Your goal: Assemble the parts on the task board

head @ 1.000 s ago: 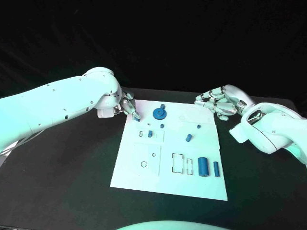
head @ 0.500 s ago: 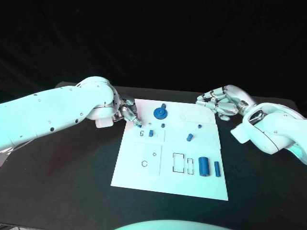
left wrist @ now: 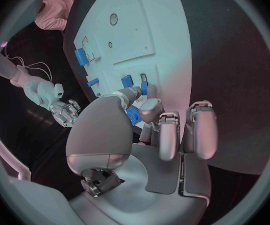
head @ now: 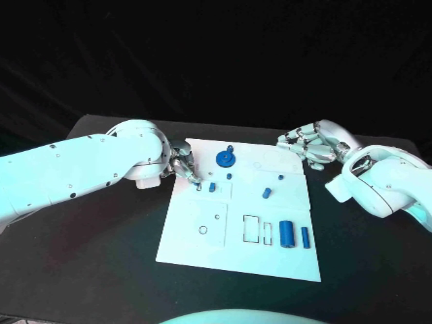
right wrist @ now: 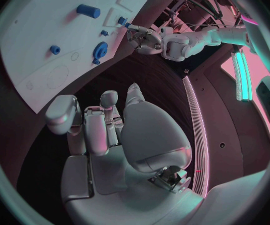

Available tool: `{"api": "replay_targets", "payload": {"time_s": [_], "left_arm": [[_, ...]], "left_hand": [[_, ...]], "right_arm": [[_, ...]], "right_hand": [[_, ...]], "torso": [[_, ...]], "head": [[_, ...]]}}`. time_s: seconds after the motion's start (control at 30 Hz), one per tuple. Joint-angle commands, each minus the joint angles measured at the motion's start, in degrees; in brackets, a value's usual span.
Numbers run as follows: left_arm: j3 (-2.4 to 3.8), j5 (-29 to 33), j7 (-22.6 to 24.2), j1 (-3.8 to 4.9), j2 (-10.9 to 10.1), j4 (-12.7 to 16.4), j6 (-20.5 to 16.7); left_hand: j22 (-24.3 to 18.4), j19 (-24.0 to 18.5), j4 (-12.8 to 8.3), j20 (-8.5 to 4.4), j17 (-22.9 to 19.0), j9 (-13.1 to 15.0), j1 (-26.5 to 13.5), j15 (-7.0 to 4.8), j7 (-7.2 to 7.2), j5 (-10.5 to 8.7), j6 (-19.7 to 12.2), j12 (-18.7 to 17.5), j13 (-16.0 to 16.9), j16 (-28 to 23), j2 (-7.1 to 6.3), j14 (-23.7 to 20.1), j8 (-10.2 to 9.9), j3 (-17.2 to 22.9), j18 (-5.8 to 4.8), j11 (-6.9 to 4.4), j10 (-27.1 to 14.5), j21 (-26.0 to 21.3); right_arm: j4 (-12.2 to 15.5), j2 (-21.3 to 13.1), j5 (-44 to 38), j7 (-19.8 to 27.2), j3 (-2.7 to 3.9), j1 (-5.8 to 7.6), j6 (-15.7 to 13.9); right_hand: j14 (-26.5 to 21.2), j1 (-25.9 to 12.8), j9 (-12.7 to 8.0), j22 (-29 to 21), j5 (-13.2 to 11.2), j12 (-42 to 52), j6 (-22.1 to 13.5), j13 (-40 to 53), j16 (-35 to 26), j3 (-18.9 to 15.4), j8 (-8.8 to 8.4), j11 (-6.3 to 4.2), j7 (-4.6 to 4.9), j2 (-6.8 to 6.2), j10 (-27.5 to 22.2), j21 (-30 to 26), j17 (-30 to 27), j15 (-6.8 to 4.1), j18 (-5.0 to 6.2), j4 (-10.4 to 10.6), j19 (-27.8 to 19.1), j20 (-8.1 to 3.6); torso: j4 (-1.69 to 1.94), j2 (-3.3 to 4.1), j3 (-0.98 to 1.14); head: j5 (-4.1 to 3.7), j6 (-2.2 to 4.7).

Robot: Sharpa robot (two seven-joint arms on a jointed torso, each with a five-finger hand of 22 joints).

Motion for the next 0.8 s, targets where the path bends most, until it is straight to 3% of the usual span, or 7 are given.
{"api": "replay_targets", "payload": {"time_s": [0.03, 0.8], "left_arm": [[0.03, -1.6, 0.0, -0.13, 0.2, 0.2, -0.1], [0.04, -1.7, 0.2, -1.08, 0.9, -0.1, 2.3]], "left_hand": [[8.1, 1.8, -7.8, -0.35, 15.1, 0.1, 0.0, -0.48, -0.03, 0.21, 0.4, -0.1, -0.1, 0.1, 0.49, 5.9, 0.3, 8.2, -0.61, 0.02, 0.2, 0.2], [8.1, 1.8, -7.9, -0.37, 15.1, 0.2, -0.1, -0.50, -0.08, 0.40, 0.5, -0.2, -0.1, 0.1, 0.36, 5.9, 0.4, 8.3, -0.61, -0.03, 0.1, 0.2]], "right_arm": [[0.1, 0.0, -0.4, 0.5, -0.01, -0.05, 0.7], [0.0, 0.1, -1.0, 0.4, -0.02, -0.10, 1.2]], "right_hand": [[2.1, 0.4, 0.1, -0.1, 0.4, 0.3, 0.3, -0.1, 0.3, -0.2, 0.27, -0.11, -0.04, 0.18, 0.2, 0.3, 0.0, -0.33, 0.75, 0.0, 0.3, 0.04], [2.1, 0.6, 0.1, -0.1, 0.4, 0.2, 0.3, -0.1, 0.3, -0.3, 0.28, -0.12, -0.04, 0.16, 0.1, 0.3, 0.0, -0.34, 0.75, -0.1, 0.3, 0.03]], "torso": [[0.01, 0.05, -0.01], [0.04, -0.04, -0.02]], "head": [[-0.03, -0.11], [-0.17, -0.44]]}}
